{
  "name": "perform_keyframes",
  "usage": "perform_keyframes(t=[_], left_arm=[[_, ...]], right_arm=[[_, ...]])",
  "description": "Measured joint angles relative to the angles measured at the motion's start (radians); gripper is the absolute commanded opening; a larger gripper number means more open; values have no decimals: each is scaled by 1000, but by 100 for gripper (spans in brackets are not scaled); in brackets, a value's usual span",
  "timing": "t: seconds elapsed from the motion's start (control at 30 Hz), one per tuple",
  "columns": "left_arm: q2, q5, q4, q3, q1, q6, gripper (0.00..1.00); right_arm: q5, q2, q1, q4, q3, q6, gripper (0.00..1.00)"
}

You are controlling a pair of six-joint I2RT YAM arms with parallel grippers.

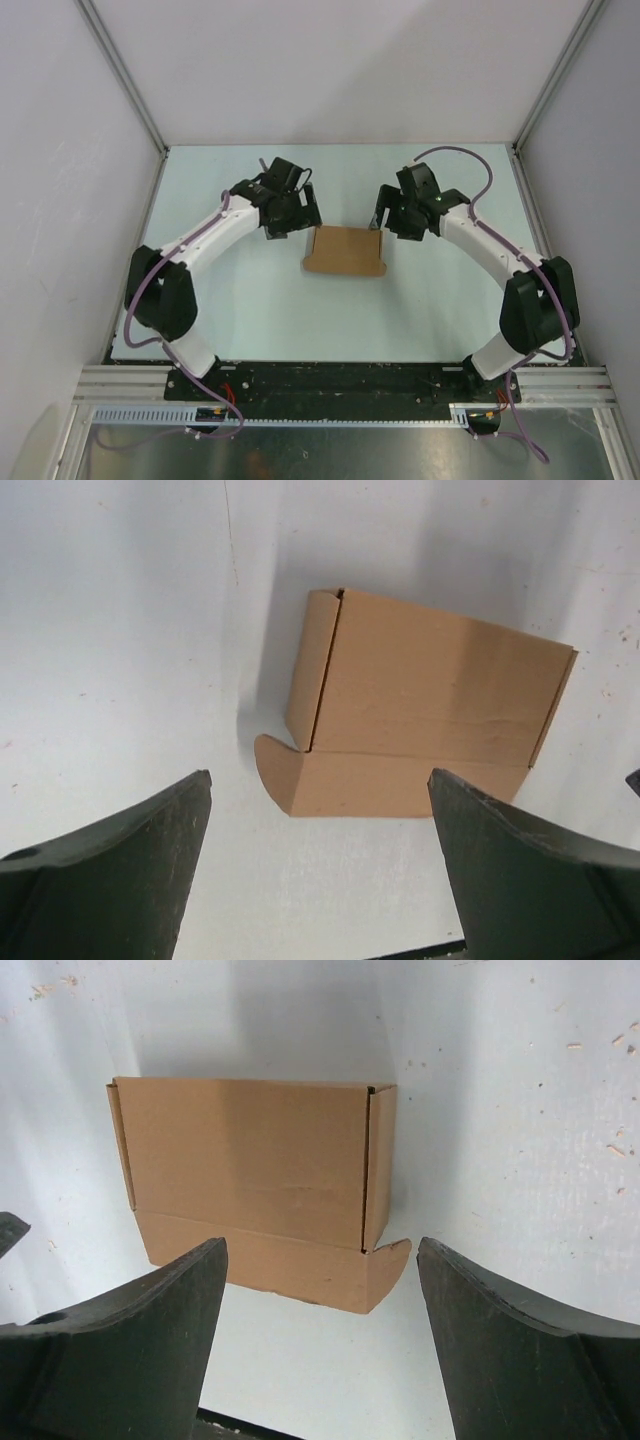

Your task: Fold the paper box

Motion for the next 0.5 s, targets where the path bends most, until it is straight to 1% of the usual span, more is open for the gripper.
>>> perform_keyframes(t=[0.23, 0.4, 0.5], left_arm=[[-84, -30, 60, -107, 0, 10, 92], [-130, -40, 86, -202, 0, 13, 91], [-145, -41, 90, -231, 0, 19, 91]], right_arm=[[82, -55, 55, 7, -43, -3, 81], [114, -100, 88, 10, -93, 5, 81], [125, -129, 92, 22, -130, 20, 81]])
